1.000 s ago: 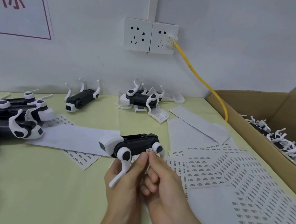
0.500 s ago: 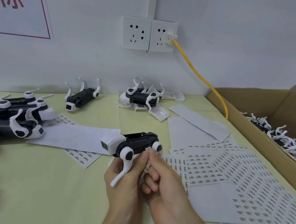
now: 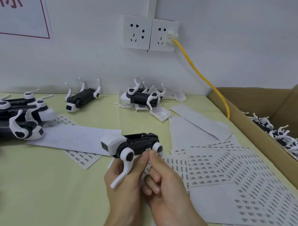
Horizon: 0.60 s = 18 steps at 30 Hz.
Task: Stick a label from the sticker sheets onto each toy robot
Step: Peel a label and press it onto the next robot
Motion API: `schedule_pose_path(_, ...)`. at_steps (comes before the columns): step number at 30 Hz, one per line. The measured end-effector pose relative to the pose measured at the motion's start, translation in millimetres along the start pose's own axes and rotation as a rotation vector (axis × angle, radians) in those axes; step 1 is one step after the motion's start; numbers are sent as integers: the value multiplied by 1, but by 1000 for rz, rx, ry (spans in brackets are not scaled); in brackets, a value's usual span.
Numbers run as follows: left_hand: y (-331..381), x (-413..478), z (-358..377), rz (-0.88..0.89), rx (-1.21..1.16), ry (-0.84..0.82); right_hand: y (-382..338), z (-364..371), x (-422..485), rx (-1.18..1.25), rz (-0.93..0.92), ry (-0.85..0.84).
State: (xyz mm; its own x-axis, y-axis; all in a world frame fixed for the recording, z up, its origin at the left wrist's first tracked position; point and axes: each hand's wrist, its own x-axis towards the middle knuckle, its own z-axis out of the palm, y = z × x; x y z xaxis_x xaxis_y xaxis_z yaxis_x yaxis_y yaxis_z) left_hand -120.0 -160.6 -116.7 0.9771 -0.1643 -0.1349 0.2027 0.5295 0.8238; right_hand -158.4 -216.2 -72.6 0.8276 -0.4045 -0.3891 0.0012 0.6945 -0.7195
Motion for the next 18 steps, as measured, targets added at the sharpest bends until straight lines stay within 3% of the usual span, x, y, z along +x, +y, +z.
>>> schedule_pose_path(18,8,-9,6,-23,-58,-29,-1,2,-5,-92,-70,39)
